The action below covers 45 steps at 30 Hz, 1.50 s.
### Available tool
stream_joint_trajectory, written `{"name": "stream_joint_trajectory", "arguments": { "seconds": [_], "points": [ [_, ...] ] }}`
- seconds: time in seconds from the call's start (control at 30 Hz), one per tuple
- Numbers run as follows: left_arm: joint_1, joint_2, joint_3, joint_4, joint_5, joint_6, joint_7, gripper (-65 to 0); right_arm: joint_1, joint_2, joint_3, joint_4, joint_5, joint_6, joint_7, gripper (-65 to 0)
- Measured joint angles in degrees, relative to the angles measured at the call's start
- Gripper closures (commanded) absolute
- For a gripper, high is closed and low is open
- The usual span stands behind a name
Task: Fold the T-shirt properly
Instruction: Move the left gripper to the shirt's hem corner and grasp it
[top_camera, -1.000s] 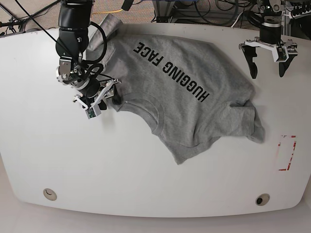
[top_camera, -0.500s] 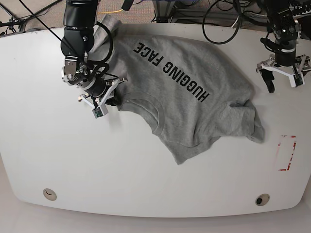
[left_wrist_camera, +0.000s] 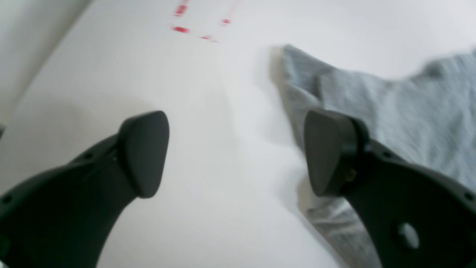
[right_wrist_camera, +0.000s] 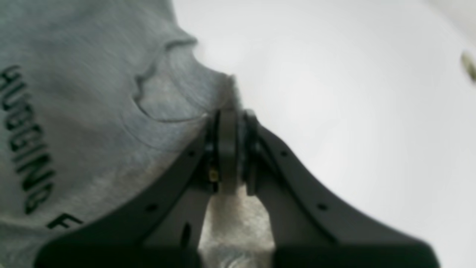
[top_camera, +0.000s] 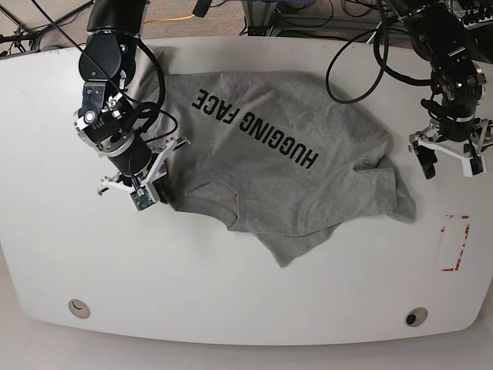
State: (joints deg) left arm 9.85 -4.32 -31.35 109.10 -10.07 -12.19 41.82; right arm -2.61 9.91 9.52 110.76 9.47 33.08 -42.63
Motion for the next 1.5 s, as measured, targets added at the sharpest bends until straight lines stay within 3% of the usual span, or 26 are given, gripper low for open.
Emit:
{"name": "stream_joint_trajectory", "arguments": {
  "seconds": [0.1, 0.53, 1.27, 1.33, 1.43, 1.5],
  "points": [
    [-0.9, 0.1, 0.2, 0.0, -0.3, -4.2, 1.6, -53.6, 0.4, 1.1, -0.2, 4.2, 0.9, 0.3, 0.3, 0.0],
    [-11.1, -0.2, 0.8, -17.8, 0.5, -3.7, 1.8, -53.5, 3.0, 3.8, 0.4, 4.7, 0.8, 0.4, 0.1, 0.0],
    [-28.7, 0.0, 1.6, -44.4, 0.3, -3.7, -1.4, -52.6, 3.8, 3.9, 0.4, 4.7, 0.5, 0.4, 0.0, 0.0],
    [-29.9, 0.0, 1.6, -47.2, 0.5, -3.9, -2.0, -49.2, 3.8, 3.8, 1.2, 4.7, 0.4, 0.4, 0.0, 0.0],
    [-31.1, 0.0, 1.6, -49.4, 0.2, -3.7, -2.2, -38.6, 3.8, 3.5, 2.8, 4.6, 0.4, 0.4, 0.0, 0.0],
    [-31.0, 0.0, 1.6, -49.7, 0.1, -3.8, -2.7, -36.1, 3.9, 3.6, 2.9, 4.6, 0.2, 0.4, 0.0, 0.0]
  ]
}}
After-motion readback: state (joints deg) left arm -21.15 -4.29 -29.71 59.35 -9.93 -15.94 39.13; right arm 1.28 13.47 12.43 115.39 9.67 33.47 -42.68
